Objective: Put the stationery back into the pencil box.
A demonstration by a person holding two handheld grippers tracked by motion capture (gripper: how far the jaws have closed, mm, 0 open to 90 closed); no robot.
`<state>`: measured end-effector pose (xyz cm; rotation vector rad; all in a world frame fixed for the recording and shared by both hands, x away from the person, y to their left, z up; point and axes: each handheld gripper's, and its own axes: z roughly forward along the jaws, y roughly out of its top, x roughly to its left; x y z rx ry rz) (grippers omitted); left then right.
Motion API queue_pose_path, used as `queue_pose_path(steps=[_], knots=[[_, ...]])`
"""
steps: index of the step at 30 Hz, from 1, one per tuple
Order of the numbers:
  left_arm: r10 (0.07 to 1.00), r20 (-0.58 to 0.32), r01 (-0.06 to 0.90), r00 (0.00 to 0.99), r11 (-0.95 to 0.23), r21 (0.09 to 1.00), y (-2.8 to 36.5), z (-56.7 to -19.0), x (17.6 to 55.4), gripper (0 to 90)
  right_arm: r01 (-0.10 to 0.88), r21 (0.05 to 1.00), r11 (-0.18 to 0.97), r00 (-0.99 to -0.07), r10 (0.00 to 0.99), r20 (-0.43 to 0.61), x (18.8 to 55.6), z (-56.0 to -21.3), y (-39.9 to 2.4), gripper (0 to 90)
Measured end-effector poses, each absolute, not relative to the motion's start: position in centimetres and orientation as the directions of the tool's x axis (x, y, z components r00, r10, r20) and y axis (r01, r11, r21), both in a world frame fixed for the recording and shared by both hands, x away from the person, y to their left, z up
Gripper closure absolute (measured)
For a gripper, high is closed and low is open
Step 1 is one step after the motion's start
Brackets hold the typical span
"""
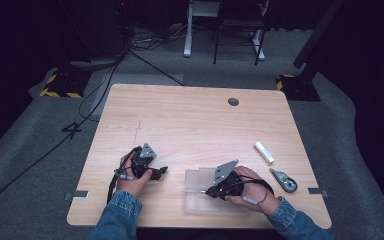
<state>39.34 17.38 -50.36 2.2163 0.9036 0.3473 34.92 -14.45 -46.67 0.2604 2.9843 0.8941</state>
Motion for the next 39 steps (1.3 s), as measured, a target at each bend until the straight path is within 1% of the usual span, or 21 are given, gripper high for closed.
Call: queue_pose_path(steps=[4,9,16,20,25,28,31,34,35,36,39], knots=[[0.694,-0.016,0.504,0.720,-0.506,0.700,17.4,-50.4,39.3,23.1,0.156,0.538,0.828,-0.985,0.169,0.025,34.9,-46.7,-14.4,80.5],[0.694,-0.018,0.504,0.720,-0.505,0.700,17.4,-50.4,39.3,23.1,0.135,0.517,0.845,-0.986,0.166,-0.015,34.8,-46.6,-14.4,80.0],[0.694,-0.017,0.504,0.719,-0.505,0.700,17.4,-50.4,39.3,23.1,0.120,0.502,0.856,-0.986,0.162,-0.041,34.5,-46.6,-14.2,76.7],[0.694,-0.018,0.504,0.720,-0.505,0.700,17.4,-50.4,39.3,23.1,0.121,0.513,0.850,-0.985,0.166,-0.042,34.5,-46.2,-14.4,74.5],[0.694,-0.017,0.504,0.719,-0.505,0.700,17.4,-50.4,39.3,23.1,0.139,0.535,0.833,-0.984,0.179,-0.024,34.3,-44.8,-15.0,72.5],[0.694,-0.017,0.504,0.719,-0.505,0.700,17.4,-50.4,39.3,23.1,0.149,0.529,0.835,-0.984,0.180,-0.006,34.1,-44.0,-15.6,76.6],[0.694,-0.017,0.504,0.720,-0.506,0.700,17.4,-50.4,39.3,23.1,0.146,0.478,0.866,-0.986,0.167,-0.001,33.9,-43.6,-16.1,80.0],[0.694,-0.017,0.504,0.720,-0.506,0.700,17.4,-50.4,39.3,23.1,0.152,0.394,0.906,-0.987,0.156,0.022,33.6,-43.9,-16.3,78.8],[0.694,-0.017,0.504,0.720,-0.506,0.700,17.4,-50.4,39.3,23.1,0.157,0.379,0.912,-0.987,0.155,0.035,33.5,-44.1,-16.3,78.3],[0.694,-0.017,0.504,0.720,-0.506,0.700,17.4,-50.4,39.3,23.1,0.147,0.352,0.924,-0.989,0.139,0.049,33.5,-44.4,-16.3,77.4],[0.694,-0.017,0.504,0.720,-0.505,0.700,17.4,-50.4,39.3,23.1,0.137,0.316,0.939,-0.990,0.123,0.064,33.4,-45.0,-16.1,75.6]])
